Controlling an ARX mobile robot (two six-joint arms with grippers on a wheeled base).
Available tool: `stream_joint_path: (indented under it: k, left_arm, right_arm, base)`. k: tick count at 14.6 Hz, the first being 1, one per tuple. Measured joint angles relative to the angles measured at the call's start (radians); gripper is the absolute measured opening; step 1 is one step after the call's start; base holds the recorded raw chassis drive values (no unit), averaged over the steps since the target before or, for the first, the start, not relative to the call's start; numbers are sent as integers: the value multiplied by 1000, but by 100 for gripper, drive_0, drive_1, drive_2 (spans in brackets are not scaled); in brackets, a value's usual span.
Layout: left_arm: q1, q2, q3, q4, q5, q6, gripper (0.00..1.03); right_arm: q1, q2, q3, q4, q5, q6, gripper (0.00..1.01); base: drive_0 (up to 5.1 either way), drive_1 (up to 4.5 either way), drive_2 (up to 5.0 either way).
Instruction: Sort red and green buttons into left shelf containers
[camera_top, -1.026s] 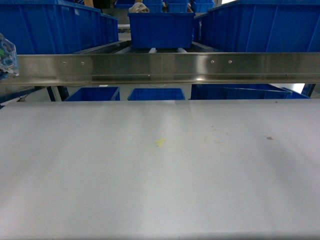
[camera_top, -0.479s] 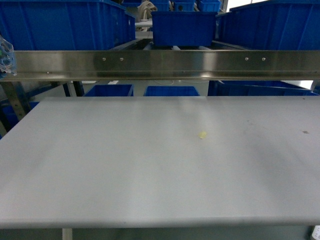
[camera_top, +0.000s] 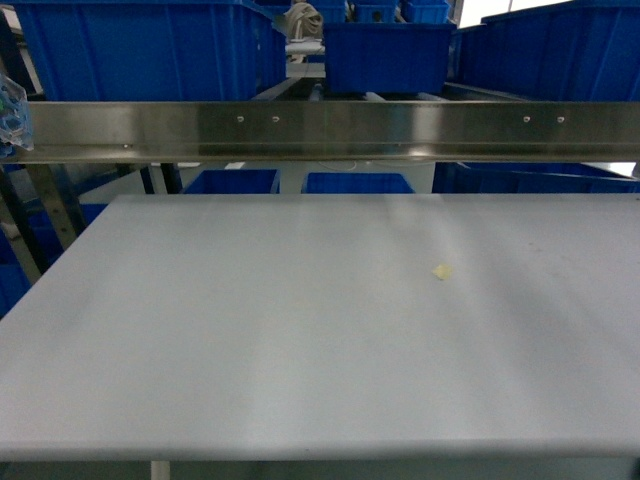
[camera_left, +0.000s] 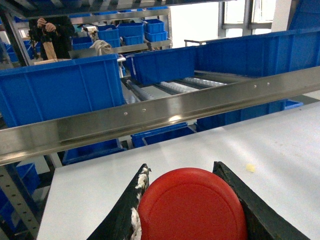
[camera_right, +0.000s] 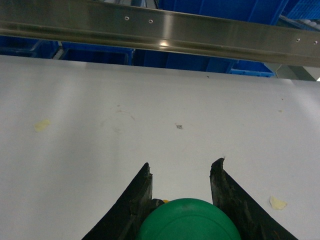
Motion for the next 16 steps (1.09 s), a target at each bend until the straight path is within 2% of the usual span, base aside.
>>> stream_joint_path:
  k: [16]
  left_arm:
    - [1,0,0,0,0,0,32]
  right_arm:
    - [0,-3,0,1,-3,0,31]
  base:
    - [-500,242,242]
